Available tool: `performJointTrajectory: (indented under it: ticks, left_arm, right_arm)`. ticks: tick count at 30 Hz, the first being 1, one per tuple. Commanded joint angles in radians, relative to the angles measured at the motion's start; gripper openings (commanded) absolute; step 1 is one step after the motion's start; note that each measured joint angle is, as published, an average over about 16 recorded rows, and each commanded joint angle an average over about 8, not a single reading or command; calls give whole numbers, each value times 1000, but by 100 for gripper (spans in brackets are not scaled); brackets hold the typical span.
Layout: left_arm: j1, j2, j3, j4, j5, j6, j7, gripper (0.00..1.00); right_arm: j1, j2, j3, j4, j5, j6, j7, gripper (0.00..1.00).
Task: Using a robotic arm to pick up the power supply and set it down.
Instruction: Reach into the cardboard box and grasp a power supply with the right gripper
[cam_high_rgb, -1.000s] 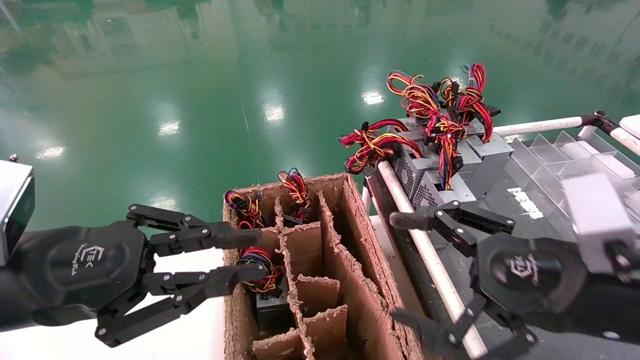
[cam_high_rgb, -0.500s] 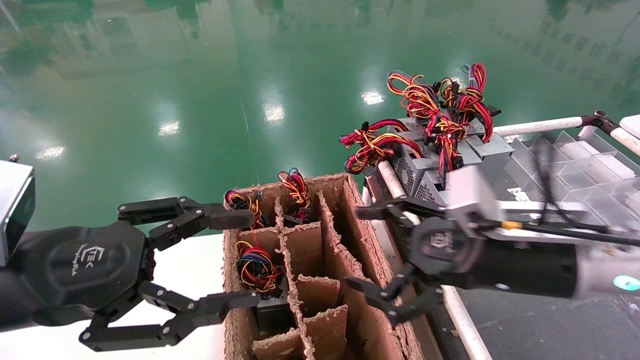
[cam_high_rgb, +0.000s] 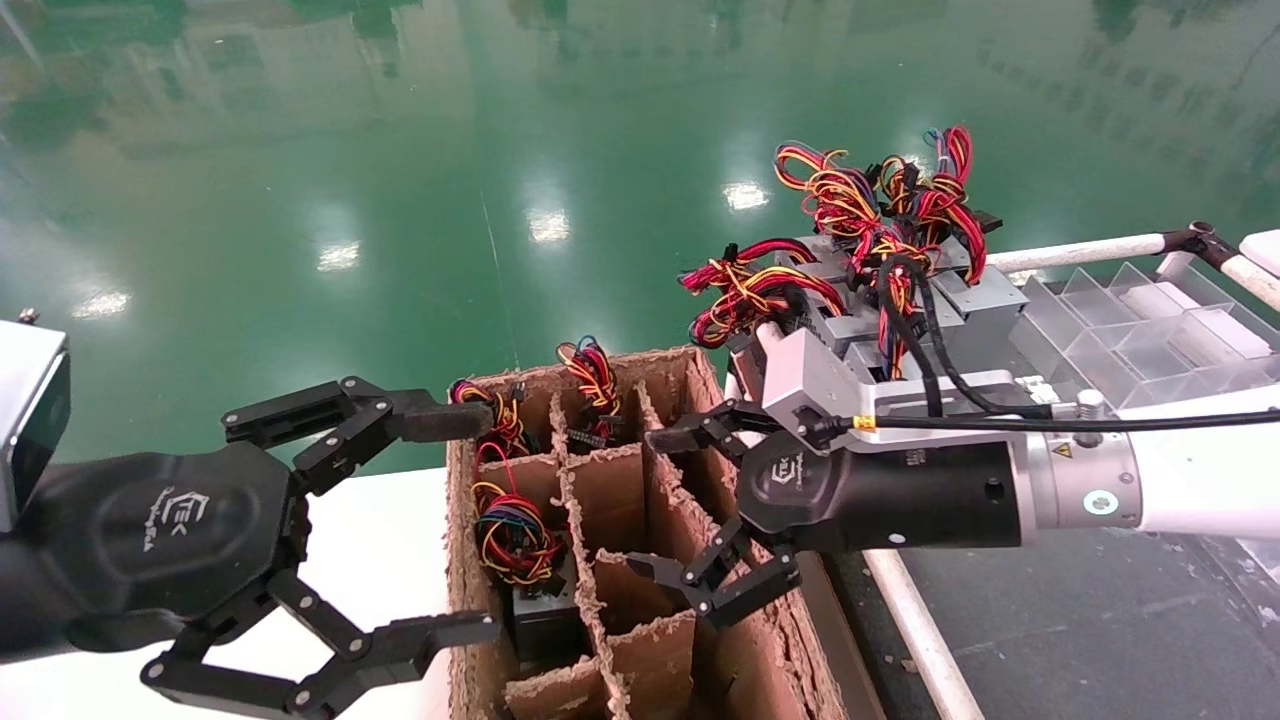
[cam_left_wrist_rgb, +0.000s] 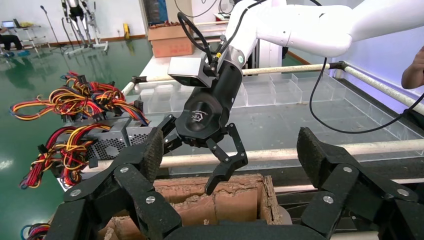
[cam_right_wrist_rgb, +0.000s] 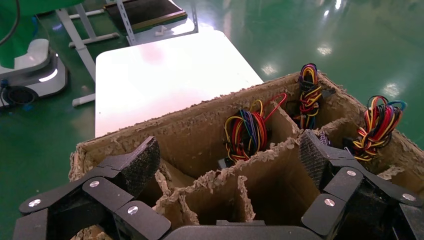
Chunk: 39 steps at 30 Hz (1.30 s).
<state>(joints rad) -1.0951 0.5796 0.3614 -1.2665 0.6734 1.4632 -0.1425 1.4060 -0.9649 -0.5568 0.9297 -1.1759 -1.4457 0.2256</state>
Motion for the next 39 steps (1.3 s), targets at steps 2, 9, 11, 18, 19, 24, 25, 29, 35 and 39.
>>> performJointTrajectory:
  ticks: [2, 9, 11, 18, 19, 24, 25, 29, 35, 39]
  left_arm:
    - [0, 0, 0, 0, 0, 0, 0, 100]
    - [0, 0, 0, 0, 0, 0, 0, 100]
    - [0, 0, 0, 0, 0, 0, 0, 100]
    - [0, 0, 0, 0, 0, 0, 0, 100]
    - [0, 0, 0, 0, 0, 0, 0, 100]
    - [0, 0, 0, 0, 0, 0, 0, 100]
    - [0, 0, 0, 0, 0, 0, 0, 100]
    - [0, 0, 0, 0, 0, 0, 0, 100]
    - [0, 0, 0, 0, 0, 0, 0, 100]
    - [0, 0, 0, 0, 0, 0, 0, 100]
  right_arm:
    - [1, 0, 0, -1, 0, -3, -1, 100]
    - [21, -53, -47, -12, -108, 78, 22, 100]
    - [37, -90, -69, -27, -156, 115, 34, 100]
    - [98, -223, -117, -137, -238, 174, 17, 100]
    - [105, -240, -122, -160, -242, 173, 7, 100]
    - [148, -320, -149, -286, -267, 159, -37, 100]
    - [157, -334, -154, -311, -271, 155, -44, 100]
    - [183, -377, -174, -393, -276, 144, -75, 100]
    - [189, -398, -214, -432, -241, 161, -111, 100]
    - [185, -402, -257, -422, -208, 187, -113, 100]
